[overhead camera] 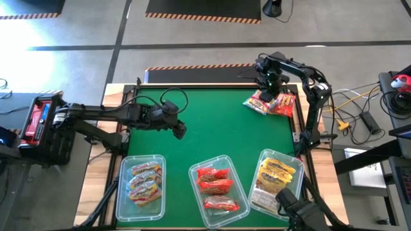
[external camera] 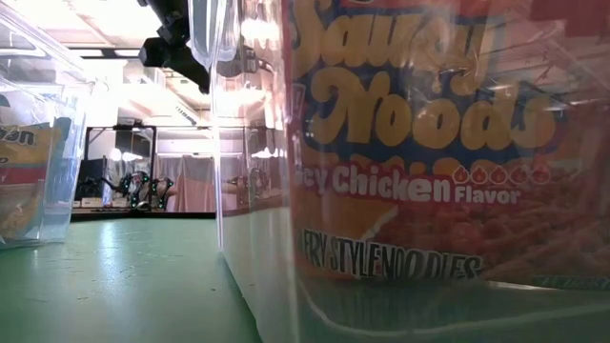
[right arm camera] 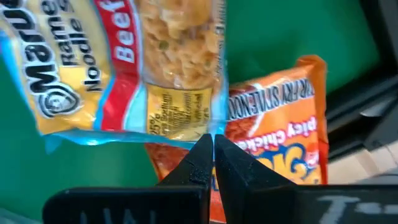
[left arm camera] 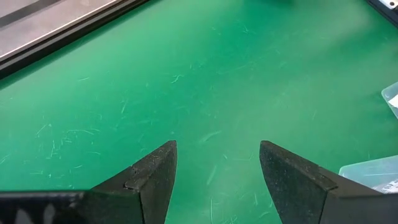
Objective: Sort Maruchan noodles
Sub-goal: Put the blue noodle pack into the left transparent bin
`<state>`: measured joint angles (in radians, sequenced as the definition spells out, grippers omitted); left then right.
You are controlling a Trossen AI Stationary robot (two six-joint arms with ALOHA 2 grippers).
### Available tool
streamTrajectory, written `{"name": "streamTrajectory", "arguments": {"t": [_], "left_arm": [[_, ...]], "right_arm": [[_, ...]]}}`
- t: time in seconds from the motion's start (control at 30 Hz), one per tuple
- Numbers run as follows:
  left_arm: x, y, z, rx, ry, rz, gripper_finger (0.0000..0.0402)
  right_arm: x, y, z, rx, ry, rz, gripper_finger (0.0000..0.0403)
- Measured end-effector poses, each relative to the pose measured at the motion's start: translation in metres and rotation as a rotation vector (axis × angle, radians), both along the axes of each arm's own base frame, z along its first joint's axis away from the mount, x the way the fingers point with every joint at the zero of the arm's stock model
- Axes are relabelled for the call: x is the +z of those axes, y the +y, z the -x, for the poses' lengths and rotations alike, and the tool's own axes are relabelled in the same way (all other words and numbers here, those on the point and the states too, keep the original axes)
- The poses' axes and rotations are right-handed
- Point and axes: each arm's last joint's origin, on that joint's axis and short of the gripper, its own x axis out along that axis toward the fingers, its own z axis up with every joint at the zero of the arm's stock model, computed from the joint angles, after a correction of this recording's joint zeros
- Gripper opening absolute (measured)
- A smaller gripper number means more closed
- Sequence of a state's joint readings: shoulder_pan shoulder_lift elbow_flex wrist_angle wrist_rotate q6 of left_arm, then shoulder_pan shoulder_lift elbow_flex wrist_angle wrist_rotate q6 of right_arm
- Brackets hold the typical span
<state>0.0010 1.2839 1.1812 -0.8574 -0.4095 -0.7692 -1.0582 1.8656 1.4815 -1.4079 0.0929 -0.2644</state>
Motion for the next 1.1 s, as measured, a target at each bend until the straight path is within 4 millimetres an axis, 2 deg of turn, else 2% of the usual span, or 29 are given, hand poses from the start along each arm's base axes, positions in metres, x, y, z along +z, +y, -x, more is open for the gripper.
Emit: {"name": "streamTrajectory", "arguments": {"t": [0.1,0.23,0.37,0.6,0.73,0.9,1.1], "left_arm": [[0.000,0.000,0.000,0.000,0.000,0.000,0.0213],[0.000,-0.001,0.000,0.002,-0.002,0.003,0.0213],[0.000,-0.001,0.000,0.003,-0.002,0.003,0.0213],[0.000,-0.001,0.000,0.003,-0.001,0.004,0.0213],[0.000,-0.001,0.000,0.001,0.001,0.001,0.0213],[0.000,0.001,0.001,0.010,0.006,-0.027,0.0213],[0.000,0.001,0.001,0.013,0.005,-0.030,0.0213]], "right_arm": [[0.000,0.000,0.000,0.018,0.035,0.019,0.0008],[0.004,-0.003,0.008,-0.031,0.185,0.121,0.0008],[0.011,-0.003,0.011,-0.072,0.168,0.158,0.0008],[0.011,-0.002,0.011,-0.086,0.177,0.163,0.0008],[0.019,0.002,0.010,-0.073,0.119,0.150,0.0008],[0.029,0.011,0.005,-0.087,-0.114,0.051,0.0008],[0.020,0.017,-0.001,-0.225,-0.079,0.065,0.0008]]}}
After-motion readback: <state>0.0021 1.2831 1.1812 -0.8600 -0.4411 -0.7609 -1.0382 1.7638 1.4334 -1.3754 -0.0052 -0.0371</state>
